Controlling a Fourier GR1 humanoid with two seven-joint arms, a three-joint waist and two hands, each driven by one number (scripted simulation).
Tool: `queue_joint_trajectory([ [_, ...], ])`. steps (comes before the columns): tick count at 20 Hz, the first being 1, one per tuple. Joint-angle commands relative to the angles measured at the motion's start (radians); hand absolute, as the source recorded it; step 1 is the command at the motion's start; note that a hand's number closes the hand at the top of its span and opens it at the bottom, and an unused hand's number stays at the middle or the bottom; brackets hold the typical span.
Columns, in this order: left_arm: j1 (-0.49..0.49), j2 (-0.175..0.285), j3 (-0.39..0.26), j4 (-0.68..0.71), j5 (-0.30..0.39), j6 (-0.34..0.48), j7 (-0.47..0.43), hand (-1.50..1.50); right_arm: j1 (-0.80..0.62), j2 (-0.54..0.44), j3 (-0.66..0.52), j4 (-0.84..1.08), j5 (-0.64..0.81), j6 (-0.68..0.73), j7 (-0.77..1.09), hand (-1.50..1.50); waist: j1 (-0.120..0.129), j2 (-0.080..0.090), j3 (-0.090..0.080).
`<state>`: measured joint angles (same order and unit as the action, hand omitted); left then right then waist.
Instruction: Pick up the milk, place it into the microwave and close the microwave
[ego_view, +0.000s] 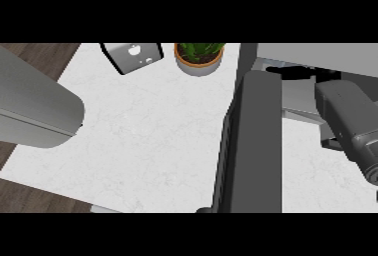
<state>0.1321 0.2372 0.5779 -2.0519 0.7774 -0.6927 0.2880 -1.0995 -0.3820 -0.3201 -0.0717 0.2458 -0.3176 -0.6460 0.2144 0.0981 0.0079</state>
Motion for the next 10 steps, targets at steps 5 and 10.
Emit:
queue_joint_trajectory([
  [5,-0.028,0.0,-0.022,0.02,-0.02,0.0,0.003,-1.5,-0.079,0.098,0.029,0.016,0.032,-0.099,0.099,-1.5,-0.002,-0.009,-0.003],
  [10,-0.02,-0.018,-0.043,0.039,-0.048,-0.014,0.005,-1.5,-0.131,0.146,0.029,0.003,0.034,-0.144,0.131,-1.5,-0.015,-0.017,-0.004],
])
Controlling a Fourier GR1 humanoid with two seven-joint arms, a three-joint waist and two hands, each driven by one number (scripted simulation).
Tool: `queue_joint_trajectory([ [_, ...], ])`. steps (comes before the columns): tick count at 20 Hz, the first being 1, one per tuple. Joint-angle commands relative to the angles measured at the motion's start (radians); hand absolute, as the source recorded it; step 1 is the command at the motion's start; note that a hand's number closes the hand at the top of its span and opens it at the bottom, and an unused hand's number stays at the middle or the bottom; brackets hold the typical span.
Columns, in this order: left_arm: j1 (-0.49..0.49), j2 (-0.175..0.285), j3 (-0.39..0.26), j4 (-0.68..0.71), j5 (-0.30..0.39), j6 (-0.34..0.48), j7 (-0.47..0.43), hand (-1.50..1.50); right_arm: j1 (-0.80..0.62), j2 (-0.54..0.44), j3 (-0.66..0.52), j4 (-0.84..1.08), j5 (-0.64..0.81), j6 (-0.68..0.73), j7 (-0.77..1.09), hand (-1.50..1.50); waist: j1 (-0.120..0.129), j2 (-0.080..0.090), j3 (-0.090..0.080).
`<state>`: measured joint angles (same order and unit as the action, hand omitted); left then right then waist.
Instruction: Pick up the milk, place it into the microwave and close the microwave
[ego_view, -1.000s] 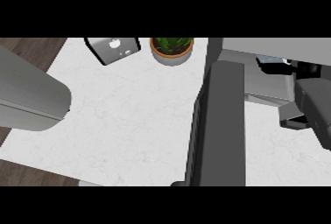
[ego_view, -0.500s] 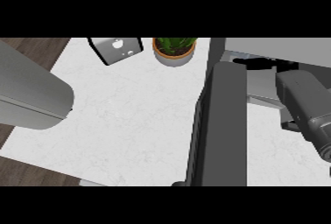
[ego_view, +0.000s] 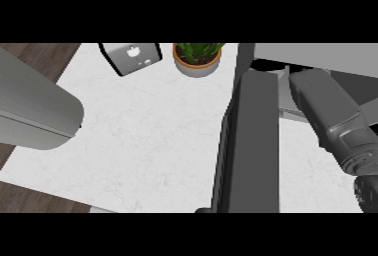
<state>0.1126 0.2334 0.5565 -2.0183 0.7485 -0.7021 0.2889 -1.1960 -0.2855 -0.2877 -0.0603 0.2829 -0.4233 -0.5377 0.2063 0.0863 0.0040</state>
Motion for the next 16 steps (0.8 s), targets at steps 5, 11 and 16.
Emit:
queue_joint_trajectory([
  [5,-0.008,-0.012,-0.022,0.015,-0.029,-0.014,-0.003,-1.5,-0.035,0.062,-0.022,-0.035,-0.016,-0.055,-0.016,-1.5,-0.028,-0.009,0.001],
  [11,0.04,-0.029,-0.023,0.055,-0.036,-0.061,-0.014,-1.5,0.022,0.057,-0.065,-0.053,-0.048,-0.113,-0.062,-1.5,-0.059,-0.023,0.0],
  [16,0.068,-0.09,-0.051,0.048,-0.113,-0.098,-0.047,-1.5,0.062,0.001,-0.036,-0.039,-0.016,-0.032,-0.094,-1.5,-0.085,-0.032,-0.001],
])
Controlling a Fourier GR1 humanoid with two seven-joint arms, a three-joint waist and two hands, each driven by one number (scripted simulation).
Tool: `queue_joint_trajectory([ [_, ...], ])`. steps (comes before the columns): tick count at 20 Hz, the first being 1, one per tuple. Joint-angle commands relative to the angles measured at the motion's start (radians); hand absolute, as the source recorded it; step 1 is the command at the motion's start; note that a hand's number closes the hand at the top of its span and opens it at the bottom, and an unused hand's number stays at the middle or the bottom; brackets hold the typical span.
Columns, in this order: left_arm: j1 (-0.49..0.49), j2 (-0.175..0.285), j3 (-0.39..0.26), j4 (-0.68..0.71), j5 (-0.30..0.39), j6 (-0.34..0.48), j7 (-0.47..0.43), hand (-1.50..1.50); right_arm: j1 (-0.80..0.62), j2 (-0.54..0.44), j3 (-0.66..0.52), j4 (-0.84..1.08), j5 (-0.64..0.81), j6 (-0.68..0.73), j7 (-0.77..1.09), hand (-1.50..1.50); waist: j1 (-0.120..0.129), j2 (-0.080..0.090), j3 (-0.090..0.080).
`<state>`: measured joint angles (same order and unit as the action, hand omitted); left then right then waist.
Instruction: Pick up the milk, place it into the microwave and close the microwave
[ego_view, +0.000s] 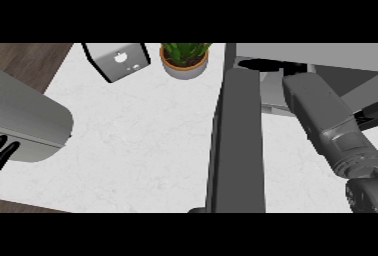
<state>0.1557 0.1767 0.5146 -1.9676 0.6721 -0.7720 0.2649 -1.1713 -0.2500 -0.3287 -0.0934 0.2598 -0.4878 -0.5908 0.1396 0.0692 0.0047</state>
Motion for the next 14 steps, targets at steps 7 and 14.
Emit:
queue_joint_trajectory([
  [7,0.069,-0.086,-0.074,-0.008,-0.042,-0.104,-0.048,-1.5,0.063,-0.049,-0.036,-0.009,-0.038,0.152,-0.045,-1.5,-0.054,-0.036,-0.002],
  [14,0.092,-0.131,-0.187,0.008,-0.129,-0.209,-0.048,-1.5,0.168,-0.007,-0.089,-0.023,-0.109,0.435,-0.177,-1.5,-0.09,-0.046,-0.002],
])
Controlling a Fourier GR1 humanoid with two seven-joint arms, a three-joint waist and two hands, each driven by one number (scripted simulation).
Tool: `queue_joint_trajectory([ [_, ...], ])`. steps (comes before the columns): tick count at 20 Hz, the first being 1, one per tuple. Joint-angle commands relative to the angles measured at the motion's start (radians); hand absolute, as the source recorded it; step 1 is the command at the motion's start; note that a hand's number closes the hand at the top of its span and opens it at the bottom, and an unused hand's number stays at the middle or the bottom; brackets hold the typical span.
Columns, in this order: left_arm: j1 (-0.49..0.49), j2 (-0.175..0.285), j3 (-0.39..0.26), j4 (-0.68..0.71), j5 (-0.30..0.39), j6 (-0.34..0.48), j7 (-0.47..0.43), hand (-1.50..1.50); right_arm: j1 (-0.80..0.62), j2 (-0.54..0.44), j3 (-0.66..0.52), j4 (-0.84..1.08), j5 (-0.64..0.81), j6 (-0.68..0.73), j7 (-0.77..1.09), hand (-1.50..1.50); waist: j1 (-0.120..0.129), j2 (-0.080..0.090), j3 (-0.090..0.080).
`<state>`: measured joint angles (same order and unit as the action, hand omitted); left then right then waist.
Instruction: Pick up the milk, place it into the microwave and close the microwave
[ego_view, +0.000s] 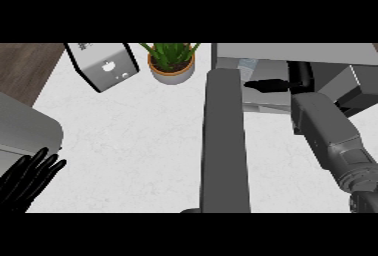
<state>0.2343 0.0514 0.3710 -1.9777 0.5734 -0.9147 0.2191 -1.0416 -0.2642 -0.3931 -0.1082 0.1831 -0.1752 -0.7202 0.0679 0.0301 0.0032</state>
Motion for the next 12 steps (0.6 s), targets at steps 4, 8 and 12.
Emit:
queue_joint_trajectory([
  [4,-0.018,-0.049,-0.109,0.085,-0.133,-0.118,-0.033,-1.5,0.109,0.04,-0.048,-0.01,-0.07,0.257,-0.1,-1.5,-0.049,-0.017,-0.002],
  [8,-0.037,-0.05,-0.093,0.123,-0.23,-0.137,-0.08,-1.5,0.195,0.132,-0.053,-0.03,-0.095,0.288,-0.163,-1.5,-0.063,-0.027,-0.003],
  [12,-0.073,-0.051,-0.144,0.153,-0.351,-0.069,-0.159,-1.5,0.288,0.169,-0.014,-0.068,-0.087,0.353,-0.188,-1.5,-0.084,-0.037,-0.005],
])
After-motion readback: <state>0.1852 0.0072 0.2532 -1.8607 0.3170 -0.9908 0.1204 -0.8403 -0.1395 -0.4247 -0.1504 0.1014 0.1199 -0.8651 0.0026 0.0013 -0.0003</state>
